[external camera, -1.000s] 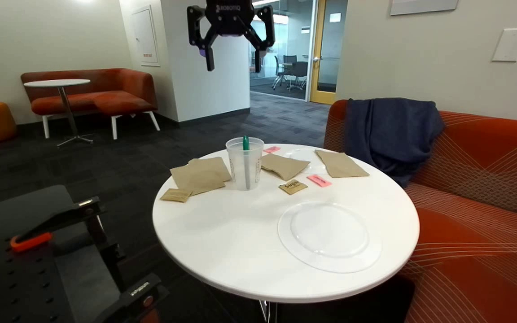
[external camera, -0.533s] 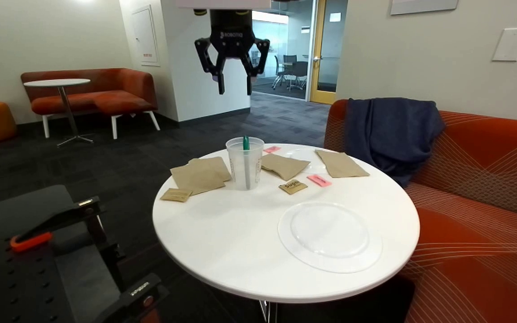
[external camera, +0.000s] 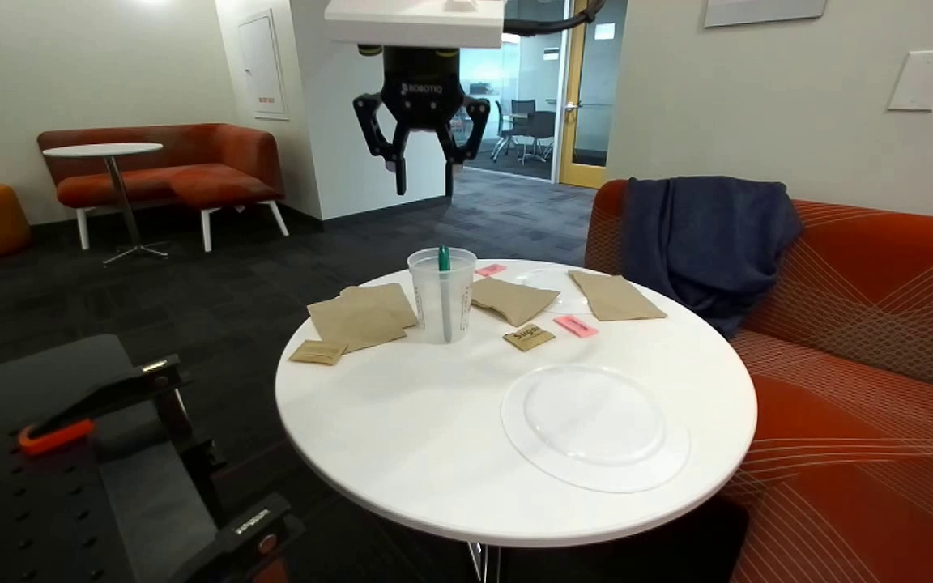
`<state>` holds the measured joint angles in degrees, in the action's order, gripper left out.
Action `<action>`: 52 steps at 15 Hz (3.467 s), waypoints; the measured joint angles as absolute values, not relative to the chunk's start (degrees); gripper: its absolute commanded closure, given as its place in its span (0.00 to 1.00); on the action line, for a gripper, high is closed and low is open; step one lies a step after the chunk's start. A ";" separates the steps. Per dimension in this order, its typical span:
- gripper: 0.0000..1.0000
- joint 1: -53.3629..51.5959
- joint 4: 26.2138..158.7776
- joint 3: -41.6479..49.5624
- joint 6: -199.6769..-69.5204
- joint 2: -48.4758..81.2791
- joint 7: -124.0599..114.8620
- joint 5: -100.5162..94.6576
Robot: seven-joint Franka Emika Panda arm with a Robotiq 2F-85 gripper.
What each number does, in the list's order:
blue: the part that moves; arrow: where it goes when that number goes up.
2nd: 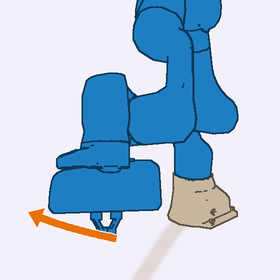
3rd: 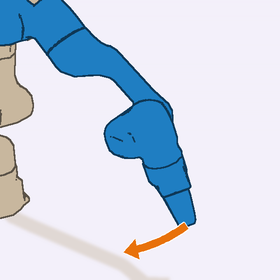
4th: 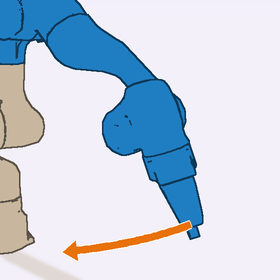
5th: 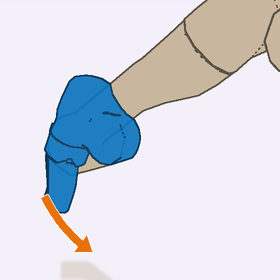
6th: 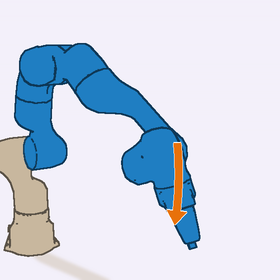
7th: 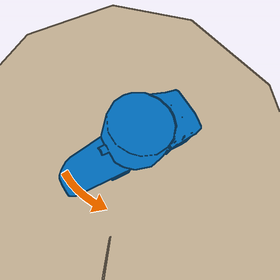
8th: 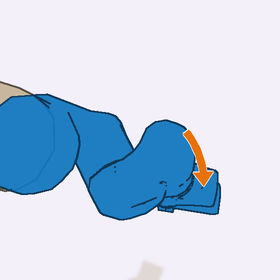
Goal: Take the green pen out of the clear cup
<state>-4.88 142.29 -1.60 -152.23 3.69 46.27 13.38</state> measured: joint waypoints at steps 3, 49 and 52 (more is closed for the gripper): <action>0.48 -4.21 142.36 -2.54 -152.31 4.48 48.19 14.55; 1.00 3.37 129.53 -11.48 -163.96 29.61 47.81 4.59; 0.95 3.46 129.53 -11.65 -164.32 29.69 47.70 4.46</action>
<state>3.46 129.53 -11.65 -164.32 29.69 47.70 4.46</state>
